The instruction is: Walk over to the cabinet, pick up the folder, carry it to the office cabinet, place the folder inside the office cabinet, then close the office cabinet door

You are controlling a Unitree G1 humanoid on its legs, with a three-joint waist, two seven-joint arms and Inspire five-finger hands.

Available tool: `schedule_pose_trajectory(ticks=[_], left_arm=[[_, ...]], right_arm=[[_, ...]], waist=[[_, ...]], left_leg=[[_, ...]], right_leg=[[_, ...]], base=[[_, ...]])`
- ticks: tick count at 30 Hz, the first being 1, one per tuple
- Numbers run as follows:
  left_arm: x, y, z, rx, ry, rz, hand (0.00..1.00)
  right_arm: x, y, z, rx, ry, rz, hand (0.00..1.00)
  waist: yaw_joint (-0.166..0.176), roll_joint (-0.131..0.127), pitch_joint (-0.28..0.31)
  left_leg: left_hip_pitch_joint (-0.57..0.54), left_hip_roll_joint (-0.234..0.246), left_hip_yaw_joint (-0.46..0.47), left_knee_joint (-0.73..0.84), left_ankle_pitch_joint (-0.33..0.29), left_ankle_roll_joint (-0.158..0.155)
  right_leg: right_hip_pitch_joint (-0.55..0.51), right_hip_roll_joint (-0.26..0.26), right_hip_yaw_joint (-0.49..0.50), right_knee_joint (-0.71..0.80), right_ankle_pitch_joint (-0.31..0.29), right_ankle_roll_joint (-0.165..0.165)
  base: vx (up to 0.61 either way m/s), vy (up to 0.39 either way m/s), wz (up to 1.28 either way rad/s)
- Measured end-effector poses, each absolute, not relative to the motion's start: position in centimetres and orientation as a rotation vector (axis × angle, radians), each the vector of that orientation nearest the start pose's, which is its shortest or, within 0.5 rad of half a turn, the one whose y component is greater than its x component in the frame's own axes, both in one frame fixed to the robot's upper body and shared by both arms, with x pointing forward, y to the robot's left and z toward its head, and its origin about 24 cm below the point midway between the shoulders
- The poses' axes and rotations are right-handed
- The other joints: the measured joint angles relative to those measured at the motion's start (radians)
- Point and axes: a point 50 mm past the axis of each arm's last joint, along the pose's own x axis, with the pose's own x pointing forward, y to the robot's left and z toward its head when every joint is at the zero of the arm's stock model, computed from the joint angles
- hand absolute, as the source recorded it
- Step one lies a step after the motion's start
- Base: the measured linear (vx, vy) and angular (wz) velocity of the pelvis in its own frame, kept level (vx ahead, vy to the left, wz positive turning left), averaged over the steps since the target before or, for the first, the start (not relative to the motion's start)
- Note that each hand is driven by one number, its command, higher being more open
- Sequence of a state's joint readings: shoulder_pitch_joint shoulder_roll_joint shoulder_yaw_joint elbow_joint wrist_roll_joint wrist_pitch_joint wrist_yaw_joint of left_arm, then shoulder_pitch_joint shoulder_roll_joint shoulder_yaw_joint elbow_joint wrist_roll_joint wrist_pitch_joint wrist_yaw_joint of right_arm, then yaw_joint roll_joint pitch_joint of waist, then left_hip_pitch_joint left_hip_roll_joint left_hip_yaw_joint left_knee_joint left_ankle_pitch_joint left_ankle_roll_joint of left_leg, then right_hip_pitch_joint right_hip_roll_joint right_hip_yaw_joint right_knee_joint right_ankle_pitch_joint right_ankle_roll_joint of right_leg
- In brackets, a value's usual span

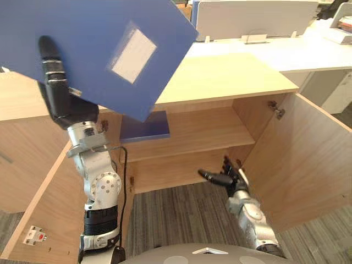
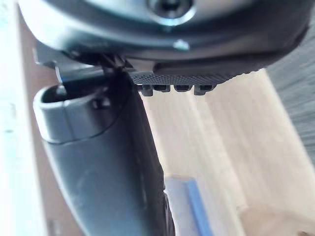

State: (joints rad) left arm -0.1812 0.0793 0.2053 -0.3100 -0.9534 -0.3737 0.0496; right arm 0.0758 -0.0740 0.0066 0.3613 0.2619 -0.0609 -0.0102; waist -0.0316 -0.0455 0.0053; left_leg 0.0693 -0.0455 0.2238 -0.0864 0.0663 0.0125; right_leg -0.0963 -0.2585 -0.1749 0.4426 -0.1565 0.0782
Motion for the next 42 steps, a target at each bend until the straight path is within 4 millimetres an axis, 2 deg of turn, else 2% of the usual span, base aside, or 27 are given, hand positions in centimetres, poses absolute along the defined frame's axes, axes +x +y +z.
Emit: schedule_pose_trajectory(ticks=[2,4,6,7,10,14,16,18,19,21,22,23,25,26,29,33,37,42], left_arm=[[23.8,23.0,17.8,-0.908,-0.896,0.130,0.00],[23.5,23.5,18.0,-0.905,-0.929,0.144,0.00],[23.5,23.6,17.9,-0.925,-0.933,0.145,0.00],[23.5,23.6,17.8,-0.931,-0.927,0.136,0.00],[23.4,23.4,17.5,-0.903,-0.915,0.100,0.00],[23.2,23.4,17.1,-0.880,-0.911,0.077,0.00],[23.0,23.8,16.7,-0.861,-0.902,0.079,0.00],[23.2,23.9,16.3,-0.858,-0.884,0.068,0.00],[23.6,24.1,15.7,-0.856,-0.854,0.057,0.00],[24.1,24.4,15.1,-0.834,-0.812,0.050,0.00],[24.6,24.5,14.5,-0.818,-0.765,0.042,0.00],[24.8,24.5,14.2,-0.812,-0.747,0.038,0.00],[25.5,24.4,13.5,-0.800,-0.692,0.019,0.00],[25.9,24.3,13.3,-0.791,-0.671,0.007,0.00],[26.5,24.7,13.5,-0.744,-0.646,-0.026,0.00],[27.5,24.4,13.8,-0.706,-0.628,-0.079,0.00],[28.4,23.8,14.5,-0.691,-0.641,-0.141,0.00],[29.5,23.2,13.6,-0.628,-0.547,-0.199,0.00]], right_arm=[[22.6,-17.6,-3.5,0.206,0.290,-0.113,1.00],[23.4,-17.8,-2.4,0.228,0.235,-0.127,1.00],[24.2,-17.8,-1.3,0.248,0.186,-0.142,1.00],[24.5,-18.1,-0.3,0.275,0.143,-0.158,1.00],[24.8,-18.7,1.0,0.313,0.076,-0.180,1.00],[25.1,-19.7,3.9,0.356,-0.074,-0.197,1.00],[25.3,-20.8,6.8,0.396,-0.223,-0.198,1.00],[25.4,-21.6,8.9,0.394,-0.327,-0.186,1.00],[25.7,-22.3,11.1,0.386,-0.432,-0.167,1.00],[26.0,-22.9,13.7,0.387,-0.542,-0.149,1.00],[26.1,-23.4,16.1,0.383,-0.660,-0.128,1.00],[26.1,-23.5,17.1,0.382,-0.707,-0.119,1.00],[26.1,-24.3,20.3,0.354,-0.852,-0.091,1.00],[26.1,-24.6,21.9,0.352,-0.917,-0.071,1.00],[26.6,-24.3,24.9,0.325,-1.012,0.018,1.00],[27.9,-23.7,25.7,0.347,-0.994,0.143,1.00],[30.0,-22.6,23.9,0.387,-0.841,0.270,1.00],[31.7,-20.3,23.9,0.387,-0.748,0.414,1.00]], waist=[[-0.001,-0.006,0.012],[-0.001,-0.005,0.030],[0.000,-0.005,0.038],[0.000,0.014,0.051],[-0.001,0.036,0.055],[-0.001,0.038,0.056],[-0.001,0.038,0.055],[-0.001,0.038,0.055],[-0.002,0.038,0.055],[-0.003,0.039,0.055],[-0.004,0.040,0.054],[-0.004,0.040,0.054],[-0.003,0.041,0.053],[0.000,0.041,0.053],[-0.001,0.046,0.049],[0.003,0.059,0.038],[0.005,0.064,0.033],[0.007,0.067,0.022]], left_leg=[[0.002,-0.008,0.015,-0.003,-0.002,0.003],[0.002,-0.010,0.017,-0.003,-0.002,0.004],[-0.001,-0.010,0.017,-0.001,0.001,0.000],[-0.002,0.001,0.016,-0.001,0.007,-0.008],[-0.002,0.025,0.022,-0.001,0.015,-0.015],[-0.006,0.050,0.031,0.000,0.013,-0.018],[-0.007,0.051,0.033,0.001,0.015,-0.014],[-0.007,0.049,0.026,0.001,0.016,-0.013],[-0.006,0.047,0.016,0.001,0.016,-0.013],[-0.006,0.045,0.008,0.001,0.016,-0.013],[-0.006,0.041,0.000,0.001,0.017,-0.013],[-0.006,0.040,-0.004,0.001,0.017,-0.013],[-0.006,0.038,-0.012,0.000,0.017,-0.011],[-0.006,0.037,-0.015,0.000,0.018,-0.010],[-0.006,0.036,-0.014,-0.003,0.020,-0.009],[-0.007,0.036,-0.012,-0.004,0.024,-0.006],[-0.011,0.041,-0.015,-0.004,0.032,-0.006],[-0.026,0.048,-0.026,-0.004,0.039,-0.008]], right_leg=[[-0.011,-0.023,-0.046,0.013,-0.002,-0.003],[-0.007,-0.020,-0.045,-0.008,-0.001,-0.002],[0.016,-0.007,-0.045,-0.070,-0.002,0.003],[0.042,0.010,-0.052,-0.126,0.013,0.019],[0.074,0.046,-0.054,-0.206,0.050,0.015],[0.113,0.084,-0.054,-0.316,0.102,0.012],[0.131,0.090,-0.055,-0.350,0.124,0.020],[0.144,0.090,-0.062,-0.362,0.128,0.022],[0.153,0.089,-0.067,-0.367,0.129,0.022],[0.159,0.088,-0.070,-0.373,0.129,0.022],[0.164,0.088,-0.077,-0.375,0.129,0.023],[0.166,0.088,-0.080,-0.375,0.129,0.023],[0.170,0.086,-0.088,-0.375,0.129,0.022],[0.171,0.086,-0.090,-0.375,0.129,0.022],[0.169,0.085,-0.087,-0.371,0.128,0.022],[0.164,0.083,-0.087,-0.364,0.128,0.022],[0.158,0.085,-0.087,-0.357,0.127,0.020],[0.150,0.089,-0.095,-0.361,0.132,0.019]], base=[[-0.10,0.031,-0.33],[-0.07,0.018,-0.24],[-0.03,-0.021,-0.15],[-0.01,-0.030,-0.05],[0.00,-0.027,-0.10],[0.06,-0.015,-0.14],[0.10,0.006,-0.02],[0.12,0.015,0.09],[0.09,0.013,0.11],[0.06,0.009,0.12],[0.02,0.011,0.14],[0.01,0.013,0.15],[-0.02,0.013,0.12],[-0.03,0.014,0.08],[-0.04,0.020,-0.01],[-0.01,0.005,-0.01],[-0.01,-0.001,0.01],[-0.02,-0.006,0.06]])
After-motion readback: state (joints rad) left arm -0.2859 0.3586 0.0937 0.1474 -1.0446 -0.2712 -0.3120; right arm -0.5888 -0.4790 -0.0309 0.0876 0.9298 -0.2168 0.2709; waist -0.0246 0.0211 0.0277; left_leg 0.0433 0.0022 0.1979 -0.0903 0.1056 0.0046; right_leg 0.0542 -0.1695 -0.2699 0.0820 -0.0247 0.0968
